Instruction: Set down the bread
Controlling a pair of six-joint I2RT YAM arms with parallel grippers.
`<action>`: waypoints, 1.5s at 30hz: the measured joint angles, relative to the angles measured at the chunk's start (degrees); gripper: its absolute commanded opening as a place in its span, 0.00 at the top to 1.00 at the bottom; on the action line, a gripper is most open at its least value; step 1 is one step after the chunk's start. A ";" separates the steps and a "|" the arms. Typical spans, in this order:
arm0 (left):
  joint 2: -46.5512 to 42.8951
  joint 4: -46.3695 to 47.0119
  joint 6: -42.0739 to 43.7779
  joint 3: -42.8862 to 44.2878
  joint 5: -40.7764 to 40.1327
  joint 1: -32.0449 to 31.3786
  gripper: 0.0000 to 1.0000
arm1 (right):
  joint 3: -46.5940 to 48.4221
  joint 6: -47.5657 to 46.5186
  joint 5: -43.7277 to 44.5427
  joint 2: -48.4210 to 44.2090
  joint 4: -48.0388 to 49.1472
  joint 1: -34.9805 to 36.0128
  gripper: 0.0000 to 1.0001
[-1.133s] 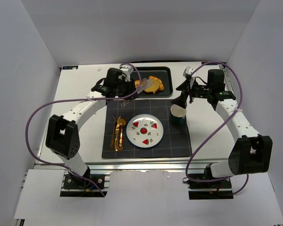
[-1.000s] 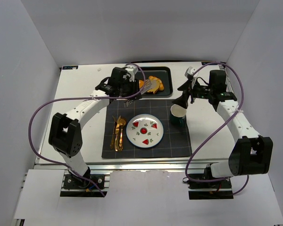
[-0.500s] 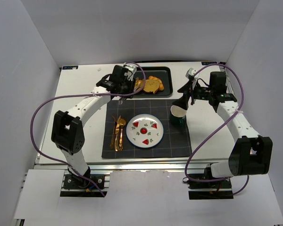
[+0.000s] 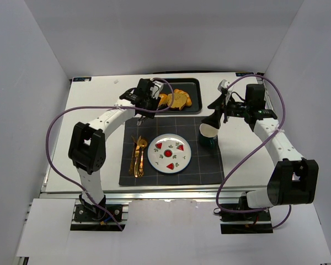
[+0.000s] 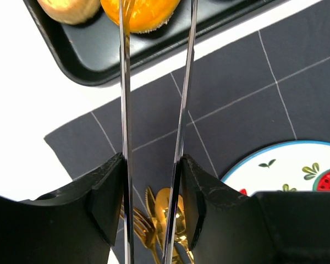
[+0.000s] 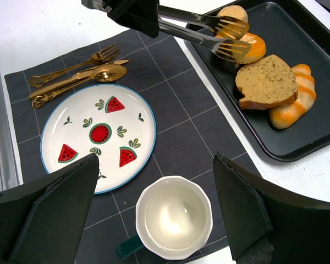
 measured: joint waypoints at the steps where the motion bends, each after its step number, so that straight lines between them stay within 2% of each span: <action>1: 0.00 0.02 0.33 0.20 -0.35 -0.04 0.47 | 0.00 0.02 -0.04 0.00 0.00 -0.09 0.12; 8: 0.00 0.26 2.08 0.26 -1.95 -0.98 0.48 | 0.00 0.09 -0.44 0.09 0.02 -0.22 0.12; 11: 0.00 0.20 2.54 0.24 -2.14 -1.18 0.56 | 0.00 0.13 -0.44 0.26 0.04 -0.22 0.12; 12: 0.00 0.20 2.58 0.24 -2.14 -1.20 0.65 | 0.00 0.17 -0.44 0.28 0.04 -0.22 0.12; 14: 0.00 0.02 2.73 0.24 -2.23 -1.31 0.73 | 0.00 0.22 -0.44 0.31 0.04 -0.22 0.12; 15: 0.00 -0.07 2.97 0.24 -2.21 -1.33 0.81 | 0.00 0.22 -0.44 0.31 0.04 -0.24 0.12; 19: 0.00 -0.33 3.21 0.26 -2.34 -1.42 0.91 | 0.00 0.24 -0.46 0.31 0.04 -0.35 0.12; 27: -1.90 -0.85 1.60 0.28 -2.71 -1.44 0.95 | 0.00 0.24 -0.72 0.31 0.09 -0.59 0.12; 33: -10.19 -0.46 -3.72 -1.29 0.44 -1.42 0.97 | 0.00 0.26 -0.96 0.28 0.20 -0.61 0.11; 39: -26.29 -0.04 -10.21 -12.90 7.67 -1.97 0.97 | 0.00 0.26 -1.29 0.28 0.22 -0.83 0.12; 45: -35.56 -6.60 -16.68 -22.49 13.44 -5.42 0.97 | 0.00 0.28 -1.51 0.31 0.22 -0.92 0.12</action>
